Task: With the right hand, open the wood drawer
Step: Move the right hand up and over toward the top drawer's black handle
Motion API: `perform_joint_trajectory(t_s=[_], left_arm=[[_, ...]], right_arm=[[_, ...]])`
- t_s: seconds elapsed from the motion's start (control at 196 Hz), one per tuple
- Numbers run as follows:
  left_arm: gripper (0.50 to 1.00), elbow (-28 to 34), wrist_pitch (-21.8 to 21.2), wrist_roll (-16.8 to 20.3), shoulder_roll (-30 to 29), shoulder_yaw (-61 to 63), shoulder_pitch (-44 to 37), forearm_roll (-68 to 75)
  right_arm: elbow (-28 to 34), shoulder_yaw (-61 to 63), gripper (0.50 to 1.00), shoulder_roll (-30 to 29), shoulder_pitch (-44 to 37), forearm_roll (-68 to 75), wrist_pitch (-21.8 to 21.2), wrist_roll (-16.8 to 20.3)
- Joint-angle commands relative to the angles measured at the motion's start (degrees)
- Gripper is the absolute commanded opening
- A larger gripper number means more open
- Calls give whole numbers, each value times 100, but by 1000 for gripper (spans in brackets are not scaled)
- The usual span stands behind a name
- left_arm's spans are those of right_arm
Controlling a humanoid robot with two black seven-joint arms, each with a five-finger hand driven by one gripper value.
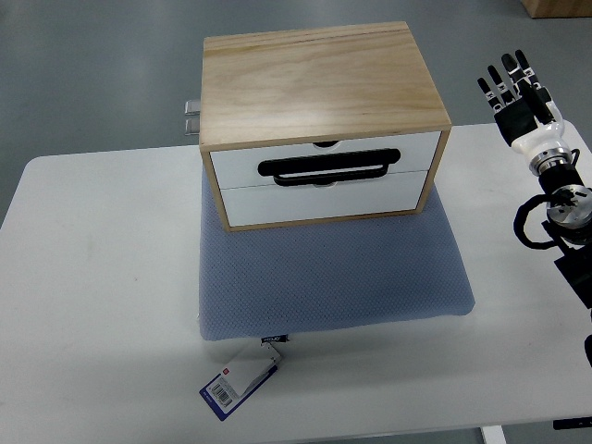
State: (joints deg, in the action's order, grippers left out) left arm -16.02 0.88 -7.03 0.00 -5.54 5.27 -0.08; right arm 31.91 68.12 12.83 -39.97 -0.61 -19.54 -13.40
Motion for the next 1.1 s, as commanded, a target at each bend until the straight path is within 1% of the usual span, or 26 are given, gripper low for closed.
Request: perform_joint_trajectory(t_s=[0.0, 0.26, 0.363, 0.409, 0.46, 0.465, 0.475, 0.531, 0.587, 0.592, 0.644, 0.695, 0.7, 0.73, 0.741, 0.807, 0.848, 0.904, 0.955, 0.96, 0.981, 0.986, 1.047, 1.093], left_arm=[[1000, -6, 0, 0, 0, 0, 0, -1], [1000, -15, 0, 0, 0, 0, 0, -1], [1000, -41, 0, 0, 0, 9, 0, 8], [1000, -50, 0, 0, 0, 9, 0, 8], [1000, -50, 0, 0, 0, 9, 0, 8], [1000, -59, 0, 0, 0, 9, 9, 17], [1000, -59, 0, 0, 0, 9, 9, 17], [1000, -68, 9, 0, 0, 9, 9, 35], [1000, -68, 9, 0, 0, 9, 9, 35], [1000, -94, 9, 0, 0, 9, 9, 43], [1000, -129, 9, 0, 0, 9, 9, 52], [1000, -129, 9, 0, 0, 9, 9, 52], [1000, -164, 18, 0, 0, 9, 18, 61], [1000, -173, 18, 0, 0, 9, 18, 61], [1000, -173, 18, 0, 0, 9, 18, 61], [1000, -182, 26, 0, 0, 9, 44, 70], [1000, -182, 26, 0, 0, 0, 79, 70], [1000, -182, 35, 0, 0, 0, 88, 70], [1000, -182, 35, 0, 0, 0, 88, 70], [1000, -173, 61, 0, 0, 0, 97, 70], [1000, -173, 62, 0, 0, 0, 97, 70], [1000, -173, 62, 0, 0, 0, 97, 70], [1000, -173, 70, 0, 0, 0, 88, 70], [1000, -173, 79, 0, 0, 0, 97, 61]], right_arm=[[0, -18, 944, -8, 7, 0, 3, 4], [53, -62, 944, 71, -81, -97, 29, 65], [70, -317, 944, 484, -424, -176, 38, 417], [88, -659, 944, 756, -643, -246, 29, 575], [88, -660, 944, 756, -643, -246, 29, 575], [114, -1104, 944, 1113, -948, -429, 3, 662], [114, -1108, 944, 1117, -951, -431, 3, 663], [298, -1687, 944, 1555, -1337, -782, -50, 742], [299, -1688, 944, 1556, -1338, -782, -50, 742], [647, -2132, 944, 1956, -1633, -1139, -102, 838], [1124, -2628, 944, 2451, -1987, -1625, -190, 1014], [1125, -2629, 944, 2452, -1988, -1626, -190, 1014], [1577, -3072, 944, 2870, -2423, -2113, -286, 1180], [1880, -3383, 944, 3067, -2734, -2451, -383, 1295], [1881, -3384, 944, 3068, -2735, -2452, -384, 1296], [2504, -4218, 944, 3463, -3525, -3163, -577, 1638], [2768, -4615, 944, 3586, -3922, -3375, -674, 1788], [3268, -5457, 942, 3762, -4746, -3551, -858, 2095], [3269, -5459, 942, 3762, -4748, -3551, -858, 2095], [3661, -6155, 942, 3849, -5496, -3542, -980, 2348], [3753, -6302, 942, 3850, -5653, -3542, -1008, 2412], [3831, -6442, 942, 3859, -5810, -3542, -1034, 2473], [4297, -7163, 942, 3824, -6627, -3498, -1166, 2851], [4623, -7559, 940, 3771, -7059, -3393, -1219, 3106]])
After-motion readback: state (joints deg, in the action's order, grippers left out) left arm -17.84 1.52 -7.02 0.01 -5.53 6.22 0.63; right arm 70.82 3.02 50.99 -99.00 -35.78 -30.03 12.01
